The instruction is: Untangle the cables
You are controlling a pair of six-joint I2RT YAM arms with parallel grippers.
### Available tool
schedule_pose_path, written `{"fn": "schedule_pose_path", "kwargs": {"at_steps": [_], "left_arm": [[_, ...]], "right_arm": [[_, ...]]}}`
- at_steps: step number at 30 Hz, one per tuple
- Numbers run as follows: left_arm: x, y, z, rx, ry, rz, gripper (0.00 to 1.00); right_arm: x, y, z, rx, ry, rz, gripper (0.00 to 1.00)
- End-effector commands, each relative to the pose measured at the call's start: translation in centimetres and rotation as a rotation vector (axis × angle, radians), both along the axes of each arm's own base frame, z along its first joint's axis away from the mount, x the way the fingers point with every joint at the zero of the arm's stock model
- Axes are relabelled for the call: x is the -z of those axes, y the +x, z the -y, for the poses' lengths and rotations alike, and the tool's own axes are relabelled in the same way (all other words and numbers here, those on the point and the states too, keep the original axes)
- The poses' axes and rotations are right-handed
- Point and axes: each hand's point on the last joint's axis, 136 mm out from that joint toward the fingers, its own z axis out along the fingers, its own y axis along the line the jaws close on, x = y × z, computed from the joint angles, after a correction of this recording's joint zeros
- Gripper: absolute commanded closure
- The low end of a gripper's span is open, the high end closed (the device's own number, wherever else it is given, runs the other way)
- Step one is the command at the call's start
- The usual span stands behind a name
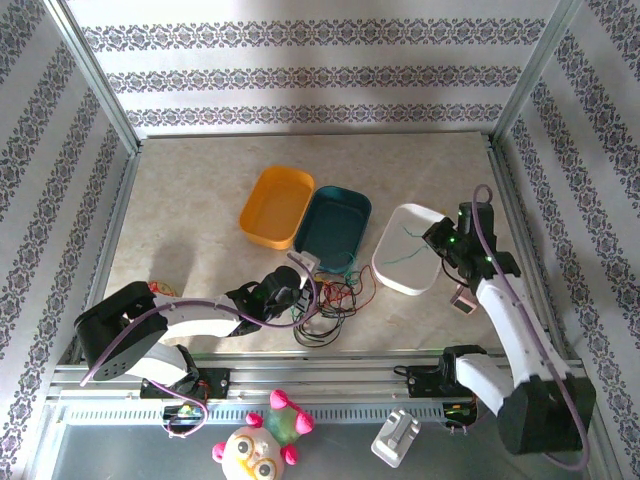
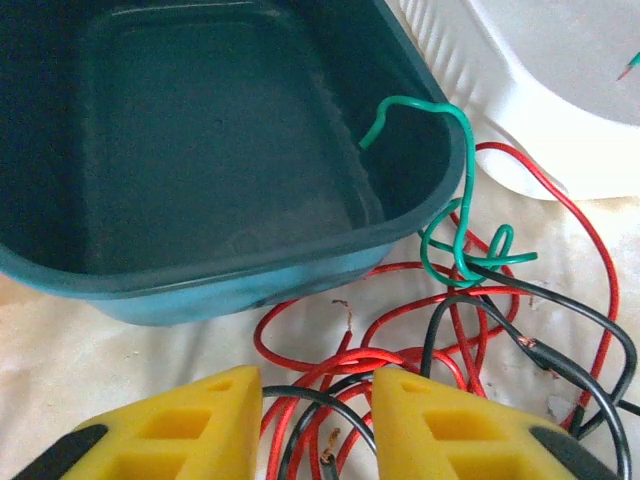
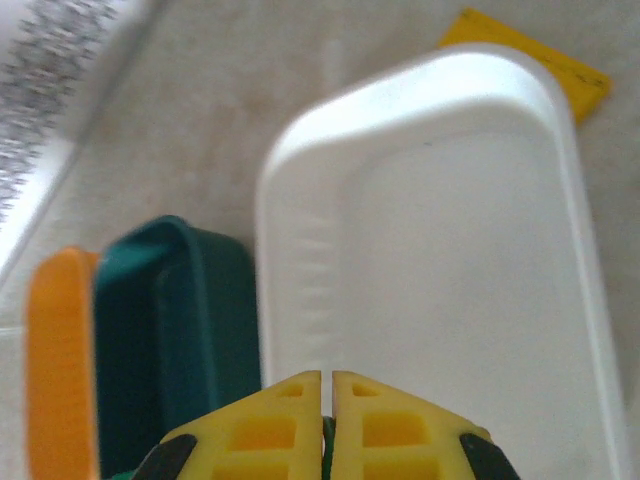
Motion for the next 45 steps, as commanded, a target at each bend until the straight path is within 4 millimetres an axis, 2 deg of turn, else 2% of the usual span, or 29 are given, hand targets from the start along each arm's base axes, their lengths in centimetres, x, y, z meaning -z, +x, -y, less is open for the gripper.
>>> {"fn": "schedule_pose_path", "kwargs": {"at_steps": [1,3,4,7,10,13,16,18,21,22,24,26,28,33,40,45], "left_arm": [[-3.2,1.5,0.3,-0.056,-0.084,0.058,0.62],[-3.6,1.5,0.2,-0.060,-0.090,0.064,0.57],[-3.7,1.5,0.1,-0.062,-0.089,0.067,0.54],[-3.9,1.5,-0.1,-0.071,-0.090,0.067,0.42],[-4.4,1.5,-0.6,-0.098,-0.112,0.074,0.35],[-5.0,1.8,-1.5,-0.148,-0.131,0.090,0.30],[-5.5,2.2,-2.9,-0.219,-0.116,0.110,0.28],[-5.8,2.4,-4.3,-0.287,-0.100,0.120,0.27],[-5.9,2.7,-7.6,-0.456,-0.071,0.119,0.24],[-5.9,2.7,-8.7,-0.502,-0.069,0.118,0.24],[-6.0,2.5,-10.0,-0.543,-0.071,0.121,0.24],[-6.0,2.3,-10.0,-0.514,-0.071,0.126,0.24],[-5.6,2.0,-9.3,-0.465,-0.068,0.117,0.23],[-4.0,1.5,-7.9,-0.397,-0.058,0.058,0.20],[-2.9,1.7,-4.5,-0.272,-0.071,0.009,0.19],[-1.9,2.1,-3.6,-0.265,-0.060,-0.024,0.19]], "right_arm": [[1.5,0.5,0.4,-0.033,-0.059,-0.089,0.95],[1.8,1.5,0.3,-0.053,-0.067,-0.102,0.66],[1.6,2.0,0.1,-0.071,-0.069,-0.098,0.58],[0.4,2.8,-0.2,-0.095,-0.124,-0.072,0.43],[-1.0,2.7,-1.3,-0.139,-0.201,-0.038,0.39],[-1.7,2.2,-3.8,-0.233,-0.254,-0.023,0.39],[-1.5,1.0,-8.7,-0.395,-0.255,-0.009,0.39],[-0.9,-0.4,-13.2,-0.543,-0.214,-0.006,0.39],[0.5,-3.2,-19.7,-0.763,-0.141,-0.024,0.41],[1.1,-4.2,-21.5,-0.822,-0.126,-0.038,0.41],[2.1,-5.3,-23.1,-0.863,-0.144,-0.065,0.41],[3.5,-5.2,-22.5,-0.810,-0.186,-0.104,0.42],[4.5,-4.7,-21.1,-0.728,-0.206,-0.142,0.42],[5.2,-4.0,-19.0,-0.649,-0.234,-0.160,0.43],[6.6,-3.5,-18.5,-0.634,-0.215,-0.205,0.44],[7.1,-3.8,-19.1,-0.670,-0.181,-0.222,0.46]]}}
